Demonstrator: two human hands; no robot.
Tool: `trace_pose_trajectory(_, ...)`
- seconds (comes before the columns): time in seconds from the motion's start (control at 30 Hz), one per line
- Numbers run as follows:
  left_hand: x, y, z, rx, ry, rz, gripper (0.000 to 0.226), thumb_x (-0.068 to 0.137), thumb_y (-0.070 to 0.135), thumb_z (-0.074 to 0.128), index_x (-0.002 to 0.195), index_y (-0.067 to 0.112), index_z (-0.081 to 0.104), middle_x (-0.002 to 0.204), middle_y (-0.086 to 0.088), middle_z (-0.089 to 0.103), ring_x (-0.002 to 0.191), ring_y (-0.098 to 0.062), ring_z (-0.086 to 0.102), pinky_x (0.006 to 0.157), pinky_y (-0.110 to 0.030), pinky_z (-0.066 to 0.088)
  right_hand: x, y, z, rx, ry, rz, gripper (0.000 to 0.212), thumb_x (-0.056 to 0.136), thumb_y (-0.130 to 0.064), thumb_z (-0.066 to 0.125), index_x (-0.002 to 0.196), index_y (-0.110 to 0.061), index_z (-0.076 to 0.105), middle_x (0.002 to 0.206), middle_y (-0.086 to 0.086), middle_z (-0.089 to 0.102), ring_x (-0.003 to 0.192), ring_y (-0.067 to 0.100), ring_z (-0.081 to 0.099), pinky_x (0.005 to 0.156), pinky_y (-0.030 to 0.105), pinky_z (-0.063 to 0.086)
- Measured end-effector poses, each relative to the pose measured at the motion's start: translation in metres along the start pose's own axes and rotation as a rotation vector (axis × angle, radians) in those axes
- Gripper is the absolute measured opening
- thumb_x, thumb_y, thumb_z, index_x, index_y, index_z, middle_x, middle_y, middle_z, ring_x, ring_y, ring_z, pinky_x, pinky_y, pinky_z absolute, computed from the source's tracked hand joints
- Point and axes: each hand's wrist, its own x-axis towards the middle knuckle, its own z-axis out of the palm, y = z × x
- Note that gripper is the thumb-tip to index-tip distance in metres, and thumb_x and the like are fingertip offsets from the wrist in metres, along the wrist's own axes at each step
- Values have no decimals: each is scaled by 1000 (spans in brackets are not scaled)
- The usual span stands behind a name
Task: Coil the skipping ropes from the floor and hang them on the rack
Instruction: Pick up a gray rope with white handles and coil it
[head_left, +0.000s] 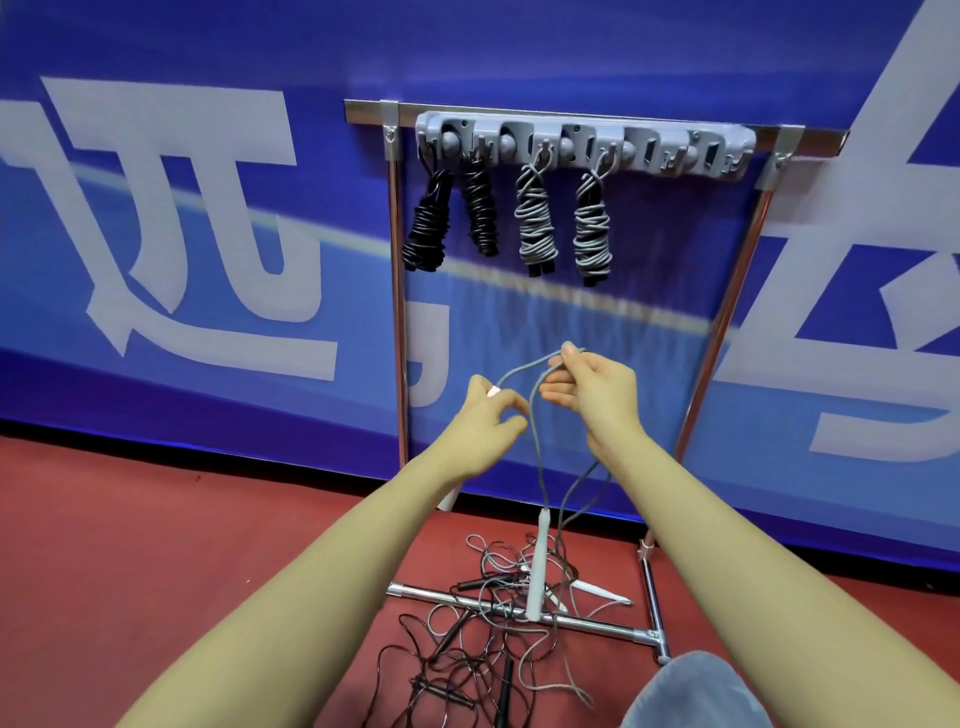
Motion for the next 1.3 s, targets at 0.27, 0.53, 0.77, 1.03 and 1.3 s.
trace_pose_trajectory(0.27, 4, 11, -2, -39, 47, 36, 11, 86, 29, 67, 89, 19, 71, 74, 4, 37, 64, -7, 40, 63, -17, 33, 5, -7, -7, 147, 19, 90, 27, 97, -18, 54, 78, -2, 64, 67, 10, 60, 53, 11, 63, 56, 20, 55)
trace_pose_trajectory(0.53, 22, 27, -12, -119, 143, -54, 23, 87, 25, 65, 65, 19, 61, 69, 3, 45, 62, -9, 41, 58, -20, 34, 5, 2, -17, 67, -78, 172, 33, 102, -26, 41, 99, -2, 64, 87, 11, 70, 69, 17, 65, 56, 24, 52)
trace_pose_trajectory(0.77, 36, 46, -35, -238, 194, -63, 29, 89, 18, 64, 78, -8, 66, 52, 2, 34, 38, -5, 29, 41, -11, 24, -19, 42, -11, -496, -521, 118, 19, 90, -18, 63, 108, -25, 63, 106, 4, 67, 97, 15, 62, 89, 34, 50)
trace_pose_trajectory(1.03, 13, 28, -44, -127, 120, -156, 12, 90, 20, 56, 96, 13, 48, 67, -4, 47, 52, -11, 39, 46, -18, 31, -16, 30, 12, -14, -205, 191, 16, 96, -15, 52, 87, -10, 64, 88, 14, 68, 78, 23, 67, 73, 31, 57)
trace_pose_trajectory(1.3, -6, -19, -8, 148, 67, -200, 65, 81, 16, 67, 135, 4, 34, 132, -14, 41, 124, -29, 41, 97, -37, 39, -13, 17, 25, 445, -157, 285, 21, 100, -17, 45, 97, -1, 58, 92, 19, 68, 89, 32, 68, 80, 39, 56)
